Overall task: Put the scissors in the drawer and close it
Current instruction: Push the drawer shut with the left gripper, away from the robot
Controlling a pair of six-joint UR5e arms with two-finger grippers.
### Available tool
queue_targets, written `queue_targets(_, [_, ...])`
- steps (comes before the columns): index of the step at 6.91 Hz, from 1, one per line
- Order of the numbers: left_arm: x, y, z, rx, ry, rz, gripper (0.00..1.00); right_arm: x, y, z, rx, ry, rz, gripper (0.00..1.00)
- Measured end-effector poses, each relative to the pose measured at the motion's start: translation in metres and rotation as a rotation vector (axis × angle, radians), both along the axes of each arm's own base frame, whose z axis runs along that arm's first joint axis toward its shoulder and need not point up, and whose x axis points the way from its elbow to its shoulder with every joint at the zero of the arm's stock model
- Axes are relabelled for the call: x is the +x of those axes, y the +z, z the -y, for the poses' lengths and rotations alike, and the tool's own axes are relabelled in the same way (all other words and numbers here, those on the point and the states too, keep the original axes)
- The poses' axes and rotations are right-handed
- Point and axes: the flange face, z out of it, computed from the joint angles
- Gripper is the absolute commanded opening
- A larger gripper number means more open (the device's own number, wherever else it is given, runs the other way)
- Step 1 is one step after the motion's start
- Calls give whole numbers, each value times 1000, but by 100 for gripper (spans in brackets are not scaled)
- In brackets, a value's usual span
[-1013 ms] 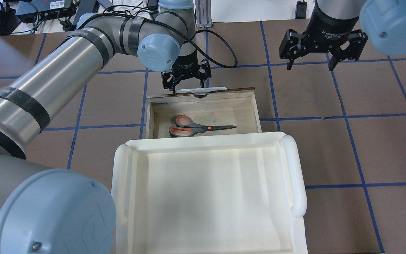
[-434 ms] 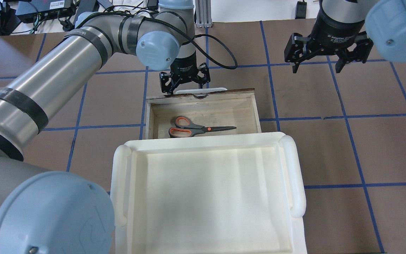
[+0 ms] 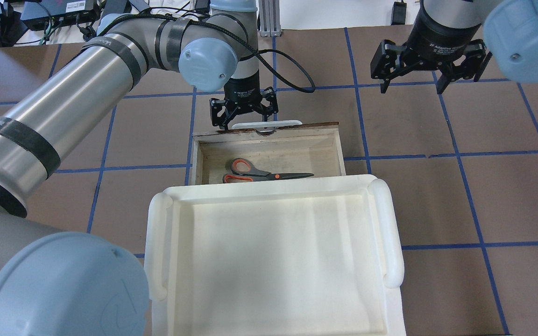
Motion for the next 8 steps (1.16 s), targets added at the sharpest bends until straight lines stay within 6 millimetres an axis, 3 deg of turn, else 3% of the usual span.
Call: queue_targets(8, [-1,7,-33,140,8,1,100,2,-2,1,4,-6,19,100])
